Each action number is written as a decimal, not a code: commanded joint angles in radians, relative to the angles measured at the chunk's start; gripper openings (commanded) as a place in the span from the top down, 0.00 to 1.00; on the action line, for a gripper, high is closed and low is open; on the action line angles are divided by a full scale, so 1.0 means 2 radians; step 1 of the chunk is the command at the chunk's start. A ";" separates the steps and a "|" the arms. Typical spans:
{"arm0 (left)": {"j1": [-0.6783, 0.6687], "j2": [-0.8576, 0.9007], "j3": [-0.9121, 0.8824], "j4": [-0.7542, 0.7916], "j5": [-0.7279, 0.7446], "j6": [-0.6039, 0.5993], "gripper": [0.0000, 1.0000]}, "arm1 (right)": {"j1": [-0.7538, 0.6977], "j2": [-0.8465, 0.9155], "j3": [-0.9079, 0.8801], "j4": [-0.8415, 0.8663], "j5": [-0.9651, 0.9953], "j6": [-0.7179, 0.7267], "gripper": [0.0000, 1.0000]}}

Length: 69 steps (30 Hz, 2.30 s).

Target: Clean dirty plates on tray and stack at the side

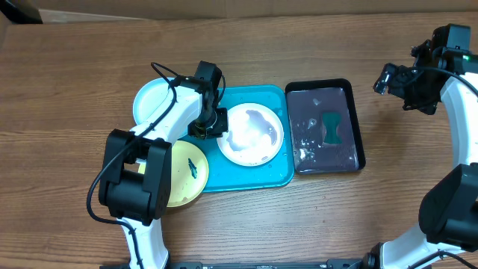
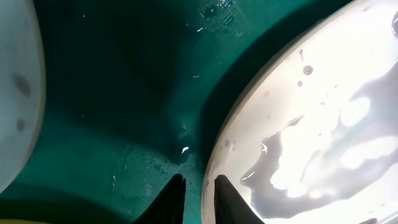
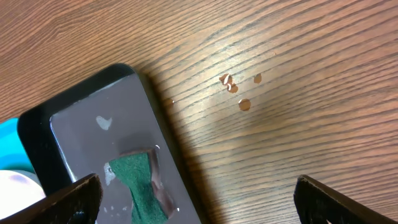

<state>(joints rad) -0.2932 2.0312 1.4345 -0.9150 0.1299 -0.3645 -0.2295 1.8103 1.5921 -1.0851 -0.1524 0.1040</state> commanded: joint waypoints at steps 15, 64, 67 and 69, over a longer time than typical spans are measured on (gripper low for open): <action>-0.002 0.005 -0.001 0.008 -0.005 -0.005 0.85 | -0.002 -0.001 0.002 0.003 -0.001 0.000 0.00; 0.030 0.005 0.228 -0.070 0.056 0.034 0.96 | -0.002 -0.001 0.002 0.003 -0.001 0.000 0.00; 0.020 0.005 0.230 -0.053 0.063 0.032 0.96 | -0.002 -0.001 0.002 0.003 -0.001 0.000 0.00; 0.007 0.005 0.230 -0.040 0.062 0.031 0.96 | -0.002 -0.001 0.002 0.003 -0.001 0.000 0.00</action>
<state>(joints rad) -0.2398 2.0315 1.8656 -1.0168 0.2070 -0.3145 -0.2295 1.8103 1.5921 -1.0847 -0.1528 0.1043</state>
